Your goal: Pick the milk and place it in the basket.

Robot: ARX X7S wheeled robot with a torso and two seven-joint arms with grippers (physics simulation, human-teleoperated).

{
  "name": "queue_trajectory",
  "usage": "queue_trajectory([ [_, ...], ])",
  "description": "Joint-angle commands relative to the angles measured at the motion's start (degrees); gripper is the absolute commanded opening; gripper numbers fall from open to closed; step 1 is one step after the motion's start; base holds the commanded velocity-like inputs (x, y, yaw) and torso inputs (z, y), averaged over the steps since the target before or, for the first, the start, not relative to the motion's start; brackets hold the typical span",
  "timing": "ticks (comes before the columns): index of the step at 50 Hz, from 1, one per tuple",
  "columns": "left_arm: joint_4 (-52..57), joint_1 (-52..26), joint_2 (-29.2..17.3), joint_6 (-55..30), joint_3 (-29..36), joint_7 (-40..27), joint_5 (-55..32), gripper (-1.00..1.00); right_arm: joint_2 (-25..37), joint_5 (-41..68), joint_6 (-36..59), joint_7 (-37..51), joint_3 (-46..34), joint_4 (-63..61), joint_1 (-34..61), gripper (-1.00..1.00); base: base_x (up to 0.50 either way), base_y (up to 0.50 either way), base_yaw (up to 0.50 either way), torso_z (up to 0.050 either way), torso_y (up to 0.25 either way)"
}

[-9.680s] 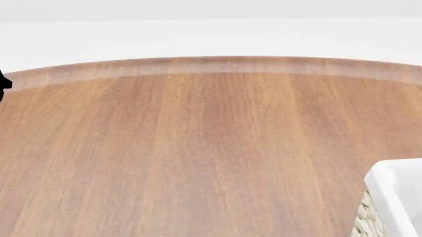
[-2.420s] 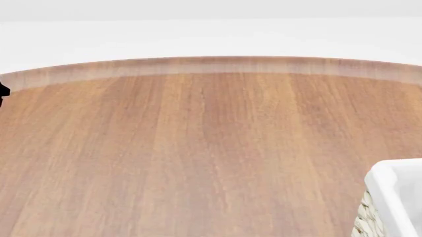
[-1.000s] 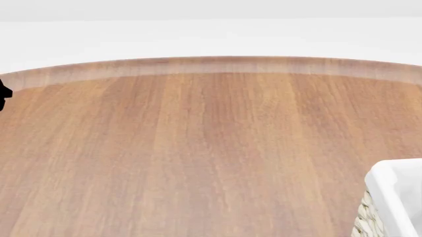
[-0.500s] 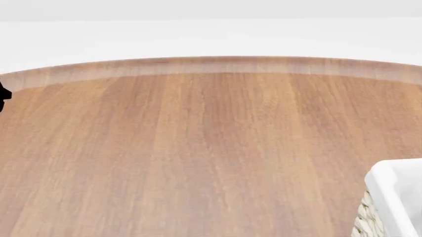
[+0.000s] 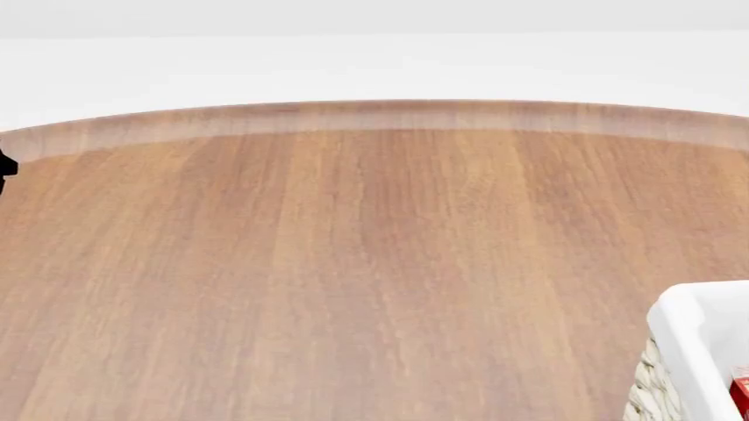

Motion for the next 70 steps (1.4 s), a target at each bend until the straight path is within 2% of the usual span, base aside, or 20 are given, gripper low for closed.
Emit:
queue_trajectory([
  [1,-0.15,0.15,-0.05,0.29,0.02,-0.05,0.04,1.00,0.17,0.11,-0.35,0.05,0.15,0.11,-0.18,1.00,0.00,0.00,0.00,0.000,0.000],
  [15,0.12,0.41,-0.19,0.22,-0.03,-0.29,-0.18,1.00,1.09,1.00,0.79,-0.08,1.05,-1.66,1.17,1.00,0.00,0.00,0.00,0.000,0.000],
  [28,0.18,0.37,-0.23,0.25,0.02,-0.39,-0.34,1.00,2.46,4.24,2.74,0.53,6.30,-6.44,5.53,1.00,0.00,0.00,0.00,0.000,0.000],
  [44,0.22,0.08,-0.55,0.15,-0.23,-0.55,-0.58,1.00,2.37,11.42,0.37,1.05,20.75,-10.25,7.28,1.00,0.00,0.00,0.00,0.000,0.000],
  [56,0.28,0.24,-0.65,0.25,-0.26,-0.63,-0.68,1.00,1.35,15.19,-1.01,0.66,27.95,-11.23,6.25,1.00,0.00,0.00,0.00,0.000,0.000],
  [63,0.18,0.50,-0.71,0.55,-0.33,-0.65,-0.63,1.00,0.31,18.31,-2.82,-0.55,34.60,-12.72,3.32,1.00,0.00,0.00,0.00,0.000,0.000],
  [70,0.26,0.76,-0.74,0.63,-0.25,-0.73,-0.60,1.00,-2.23,21.00,-6.11,-1.84,45.65,-17.29,-5.62,1.00,0.00,0.00,0.00,0.000,0.000],
])
